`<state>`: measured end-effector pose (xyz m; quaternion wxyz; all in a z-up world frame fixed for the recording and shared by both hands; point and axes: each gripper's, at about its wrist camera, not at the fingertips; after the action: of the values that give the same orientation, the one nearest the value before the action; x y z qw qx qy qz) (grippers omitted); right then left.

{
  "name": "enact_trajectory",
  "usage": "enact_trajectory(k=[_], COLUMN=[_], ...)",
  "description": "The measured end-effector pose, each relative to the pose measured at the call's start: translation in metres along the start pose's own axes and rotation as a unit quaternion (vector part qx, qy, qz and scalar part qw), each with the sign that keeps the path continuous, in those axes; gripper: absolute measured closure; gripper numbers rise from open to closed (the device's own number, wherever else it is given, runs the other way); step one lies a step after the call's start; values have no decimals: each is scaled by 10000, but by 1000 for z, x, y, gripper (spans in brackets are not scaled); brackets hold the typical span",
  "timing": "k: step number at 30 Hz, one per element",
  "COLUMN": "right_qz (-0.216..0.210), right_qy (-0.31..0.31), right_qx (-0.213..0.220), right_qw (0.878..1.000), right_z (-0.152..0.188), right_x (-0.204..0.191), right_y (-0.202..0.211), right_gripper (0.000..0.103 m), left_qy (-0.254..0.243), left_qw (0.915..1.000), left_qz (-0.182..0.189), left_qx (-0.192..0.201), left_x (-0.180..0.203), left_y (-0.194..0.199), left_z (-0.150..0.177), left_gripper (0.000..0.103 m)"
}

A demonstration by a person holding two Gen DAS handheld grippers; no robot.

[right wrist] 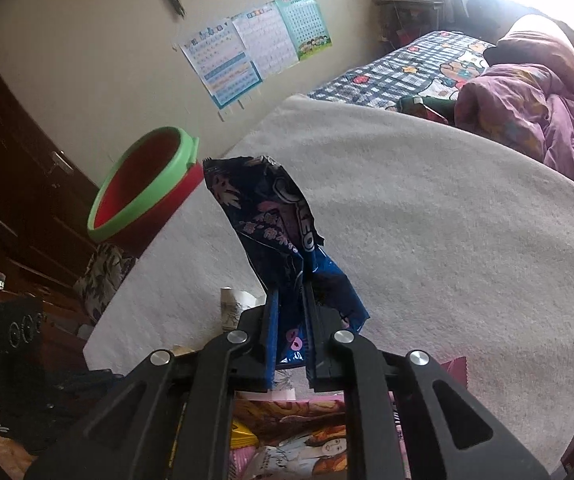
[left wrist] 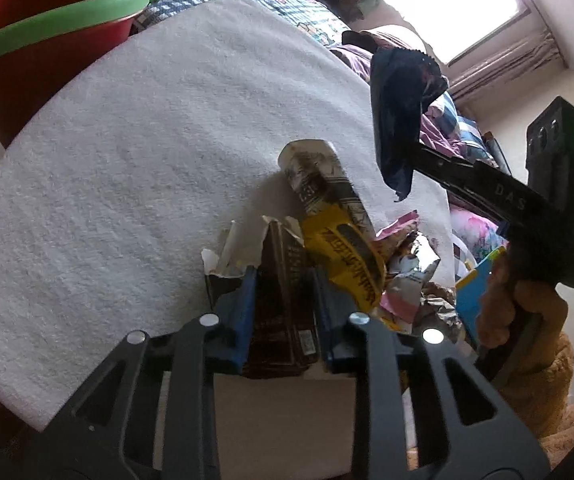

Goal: Collect trash
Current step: 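Grasp the dark blue snack bag with the right tool while the left tool grasps the brown box, then carry the blue bag and brown box over the red bucket and open both tools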

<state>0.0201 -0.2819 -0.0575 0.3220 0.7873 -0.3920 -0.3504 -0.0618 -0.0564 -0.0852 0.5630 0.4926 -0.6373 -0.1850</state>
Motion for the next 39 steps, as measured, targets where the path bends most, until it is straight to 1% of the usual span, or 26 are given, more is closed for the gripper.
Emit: enact_trajectory(k=[2,3,9,14,23,31,39], right_qz=[-19,-28,-75,-141,-171,-122,-45], right_qy=[-6,-10,10,47,166,224,342], right_qx=[46,65,197,333,472,548,579], right_qw=[10000,10000,9998,9993,9986,9982,9977], right_z=[0,-1,-4,-10,-19,-27,-42], right_x=[-1,-2,-8,-16,-32,-47,-79], right_y=[3,4,13,19,23,24,14], right_gripper=[92,92,92,92,92,92,92], left_qy=[-94,-121,-210,-315,-678,-813,-872], left_qw=[9999,9998,9979,9957,9862,9799,9753], left_qz=[-67,-93,-252,-364,-621,-708,-662], left_qx=[95,154,554,795,1373,1681,1920], left_x=[2,3,5,8,19,9,-11], left_y=[3,5,20,29,51,68,87], left_z=[-2,-3,-11,-18,-38,-54,-75], left_gripper=[80,83,85,86,87,87,87])
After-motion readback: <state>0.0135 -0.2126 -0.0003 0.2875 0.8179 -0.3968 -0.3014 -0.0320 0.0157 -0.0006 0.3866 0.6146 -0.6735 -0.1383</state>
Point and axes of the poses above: each gripper's, at about its wrist camera, not at the fingertips, and y roughly against the way its jaws point, x to its right, z to its underside, and after that the axes turned 4 degrees about y, right-handed
